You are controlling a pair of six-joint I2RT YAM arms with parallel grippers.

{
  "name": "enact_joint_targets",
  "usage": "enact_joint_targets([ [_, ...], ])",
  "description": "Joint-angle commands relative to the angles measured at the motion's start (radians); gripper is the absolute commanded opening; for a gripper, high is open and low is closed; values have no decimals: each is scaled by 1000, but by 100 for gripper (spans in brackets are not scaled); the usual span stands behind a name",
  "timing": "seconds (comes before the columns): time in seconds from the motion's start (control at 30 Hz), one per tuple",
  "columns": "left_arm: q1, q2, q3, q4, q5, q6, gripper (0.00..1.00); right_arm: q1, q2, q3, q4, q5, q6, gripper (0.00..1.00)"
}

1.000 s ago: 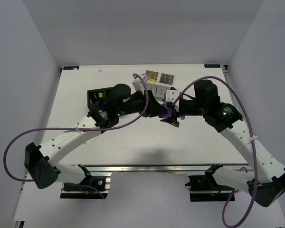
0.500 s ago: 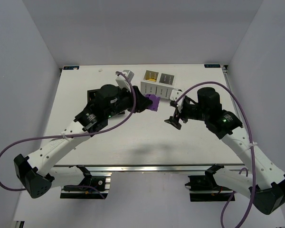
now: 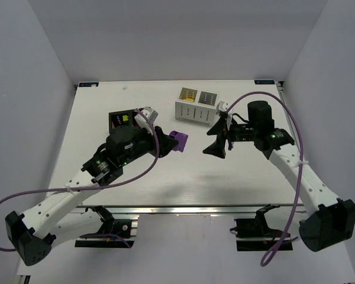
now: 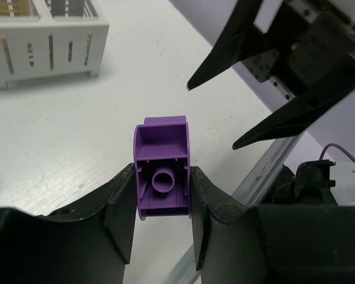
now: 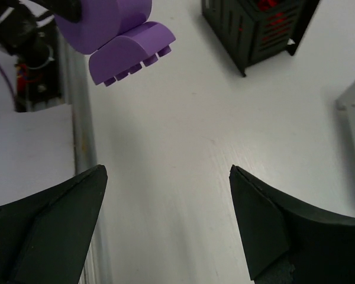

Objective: Sort the legos into containers by color

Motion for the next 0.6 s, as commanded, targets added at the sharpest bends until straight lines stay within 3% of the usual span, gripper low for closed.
enact_joint_targets([
  [0.0,3,-69,-26,73,27,88,0,-20,44,67,-12,-263,7,89],
  [0.3,3,-106,-73,131,110,125,0,24,98,108,-72,-382,-139,89],
  [0.57,3,-81,-72,163,210,140,0,104,179,163,-11,-351,-53,89],
])
